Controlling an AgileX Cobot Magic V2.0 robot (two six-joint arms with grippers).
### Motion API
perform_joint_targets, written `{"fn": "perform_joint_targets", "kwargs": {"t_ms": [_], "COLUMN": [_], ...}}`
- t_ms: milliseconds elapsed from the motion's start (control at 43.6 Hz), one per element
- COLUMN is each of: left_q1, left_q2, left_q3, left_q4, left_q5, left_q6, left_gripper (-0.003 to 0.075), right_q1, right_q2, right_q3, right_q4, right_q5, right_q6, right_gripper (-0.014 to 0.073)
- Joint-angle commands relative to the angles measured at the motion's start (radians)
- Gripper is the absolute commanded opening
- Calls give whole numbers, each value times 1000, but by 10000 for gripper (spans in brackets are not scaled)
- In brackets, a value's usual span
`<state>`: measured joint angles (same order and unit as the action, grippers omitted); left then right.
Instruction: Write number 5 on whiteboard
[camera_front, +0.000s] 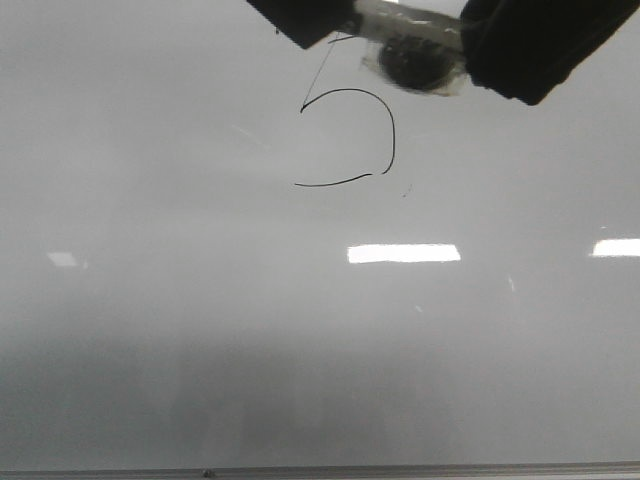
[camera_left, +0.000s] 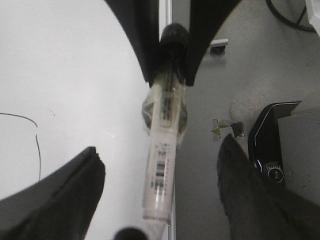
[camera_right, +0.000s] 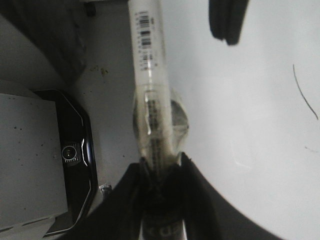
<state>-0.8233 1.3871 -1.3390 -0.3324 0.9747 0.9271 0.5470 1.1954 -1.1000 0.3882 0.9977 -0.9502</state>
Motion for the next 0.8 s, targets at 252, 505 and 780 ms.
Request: {"fn": "perform_joint_targets", "kwargs": {"t_ms": [252, 505, 780], "left_q1": [-8, -8, -8], "left_q2": [-12, -8, -8], "left_q3": [-33, -33, -33], "left_q4": [-60, -60, -57], "left_q5": [-53, -49, -49], "left_q6": [4, 4, 4], "left_gripper": [325, 142, -20], "right_q1": [20, 20, 20], "right_q2": [-32, -33, -33], "right_q3": [-33, -33, -33], "right_q4": [77, 78, 77], "right_q5": [-68, -68, -74], "right_q6": [-12, -12, 2], "right_gripper": [-62, -62, 60]}}
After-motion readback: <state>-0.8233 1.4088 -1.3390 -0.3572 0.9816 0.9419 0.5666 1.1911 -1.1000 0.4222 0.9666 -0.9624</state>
